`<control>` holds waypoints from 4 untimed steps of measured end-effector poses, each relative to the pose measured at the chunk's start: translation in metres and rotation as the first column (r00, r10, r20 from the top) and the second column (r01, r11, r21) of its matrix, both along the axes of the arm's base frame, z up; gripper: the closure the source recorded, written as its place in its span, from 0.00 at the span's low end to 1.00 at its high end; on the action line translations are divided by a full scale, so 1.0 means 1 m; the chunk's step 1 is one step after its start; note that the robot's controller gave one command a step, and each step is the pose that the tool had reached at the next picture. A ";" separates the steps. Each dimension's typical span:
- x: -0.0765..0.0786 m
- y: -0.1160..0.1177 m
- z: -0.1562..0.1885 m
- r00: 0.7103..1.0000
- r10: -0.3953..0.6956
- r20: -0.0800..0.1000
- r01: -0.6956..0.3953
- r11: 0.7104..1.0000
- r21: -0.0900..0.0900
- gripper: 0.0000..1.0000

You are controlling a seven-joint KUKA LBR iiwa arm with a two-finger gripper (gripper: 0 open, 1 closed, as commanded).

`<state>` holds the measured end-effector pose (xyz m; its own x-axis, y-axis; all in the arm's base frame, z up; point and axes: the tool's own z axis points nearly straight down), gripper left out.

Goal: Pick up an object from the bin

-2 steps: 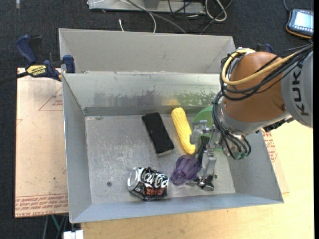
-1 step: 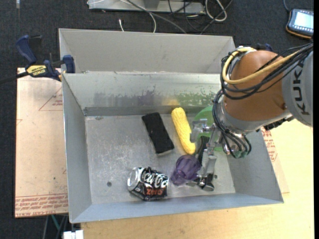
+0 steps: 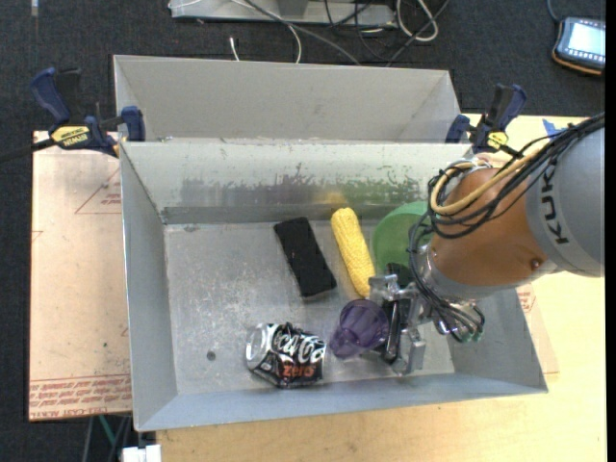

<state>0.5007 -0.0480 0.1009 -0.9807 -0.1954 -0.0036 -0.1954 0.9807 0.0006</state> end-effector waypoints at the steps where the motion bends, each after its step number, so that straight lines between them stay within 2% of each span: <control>1: -0.011 -0.042 -0.029 0.998 0.055 0.021 -0.055 0.998 0.000 0.00; 2: 0.018 -0.069 -0.001 0.865 0.502 0.005 -0.502 0.865 0.000 0.00; 3: 0.031 -0.069 -0.032 0.810 0.586 0.018 -0.586 0.810 -0.010 0.00; 4: -0.004 -0.077 -0.031 0.625 0.781 0.021 -0.781 0.625 -0.004 1.00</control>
Offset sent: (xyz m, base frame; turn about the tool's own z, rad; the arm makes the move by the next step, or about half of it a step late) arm 0.0168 -0.0692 -0.0009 -0.5294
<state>0.4966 -0.1246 0.0700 -0.4598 -0.8877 -0.0238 -0.8878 0.4601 -0.0070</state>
